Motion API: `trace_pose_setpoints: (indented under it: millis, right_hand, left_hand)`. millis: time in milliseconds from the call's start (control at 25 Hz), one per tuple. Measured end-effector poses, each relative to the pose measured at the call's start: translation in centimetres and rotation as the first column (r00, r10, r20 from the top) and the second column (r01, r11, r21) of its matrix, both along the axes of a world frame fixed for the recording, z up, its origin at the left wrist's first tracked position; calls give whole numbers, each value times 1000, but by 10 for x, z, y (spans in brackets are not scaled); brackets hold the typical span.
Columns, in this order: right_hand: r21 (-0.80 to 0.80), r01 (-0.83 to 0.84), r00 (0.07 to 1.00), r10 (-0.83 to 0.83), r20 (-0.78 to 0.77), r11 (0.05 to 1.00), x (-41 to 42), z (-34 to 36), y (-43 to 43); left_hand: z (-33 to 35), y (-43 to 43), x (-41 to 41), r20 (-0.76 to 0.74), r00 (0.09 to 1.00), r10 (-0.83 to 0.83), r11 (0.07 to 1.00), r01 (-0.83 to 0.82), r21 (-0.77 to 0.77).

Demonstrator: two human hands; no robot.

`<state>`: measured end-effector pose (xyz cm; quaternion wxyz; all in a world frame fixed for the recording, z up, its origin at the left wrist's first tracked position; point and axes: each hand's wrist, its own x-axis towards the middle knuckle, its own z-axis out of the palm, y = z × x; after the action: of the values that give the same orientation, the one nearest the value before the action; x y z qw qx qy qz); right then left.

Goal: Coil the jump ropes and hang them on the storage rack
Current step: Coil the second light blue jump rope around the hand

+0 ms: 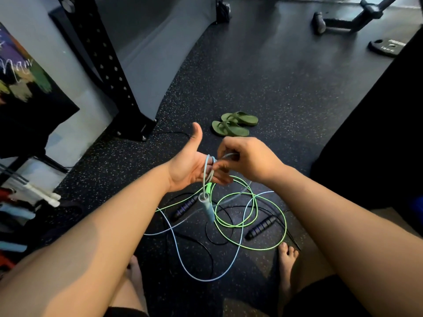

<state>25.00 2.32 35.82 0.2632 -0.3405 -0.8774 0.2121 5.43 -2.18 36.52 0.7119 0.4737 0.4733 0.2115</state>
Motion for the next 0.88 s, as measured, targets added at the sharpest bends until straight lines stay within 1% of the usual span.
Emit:
trace_pose_setpoints:
  millis: [80, 120, 160, 280, 400, 440, 520, 560, 600, 680, 760, 800, 840, 880]
  right_hand:
    - [0, 13, 997, -13, -73, 1000, 3, 0, 5]
    - [-12, 34, 995, -35, -90, 999, 4, -2, 8]
    - [-34, 58, 994, -61, -90, 998, 6, -4, 11]
    - [-150, 112, 990, -123, -70, 982, 10, -12, 13]
    - [-292, 103, 994, -108, -1, 951, 3, -21, 7]
    - [-377, 98, 995, -97, 20, 921, -1, -25, 5]
    - [-581, 80, 996, -83, 22, 810, -7, -31, 0]
    - [-648, 73, 997, -66, 35, 758, -9, -34, -2]
    - [-681, 74, 997, -37, 68, 729, -10, -37, -5]
    - [-720, 82, 987, 43, 154, 689, -10, -40, -10]
    - [-735, 58, 963, 155, 218, 676, -11, -41, -16]
    - [-730, 34, 958, 186, 219, 682, -12, -40, -18]
    - [-714, 17, 961, 187, 206, 700, -14, -37, -19]
    - [-684, 6, 966, 173, 193, 729, -15, -32, -20]
  left_hand:
    - [0, -2, -3, -51, 993, -109, 994, 108, -33]
    - [2, -3, -3, -37, 991, -128, 991, 126, -54]
    - [4, -4, -2, 13, 993, -115, 991, 116, -74]
    - [6, -4, -5, 214, 976, 30, 995, -9, -99]
    - [7, -6, -5, 363, 912, 190, 978, -143, -151]
    - [7, -7, -5, 406, 882, 237, 969, -183, -168]
    - [7, -9, -3, 490, 808, 327, 945, -268, -188]
    - [6, -8, -4, 530, 765, 364, 931, -312, -190]
    - [6, -7, -5, 566, 724, 395, 916, -354, -186]
    - [7, -4, -9, 620, 645, 447, 882, -433, -185]
    - [5, 0, -14, 655, 571, 494, 844, -494, -206]
    - [4, 2, -16, 657, 554, 511, 831, -515, -212]
    - [2, 4, -18, 642, 560, 524, 822, -531, -207]
    - [-1, 6, -20, 613, 586, 531, 818, -542, -190]
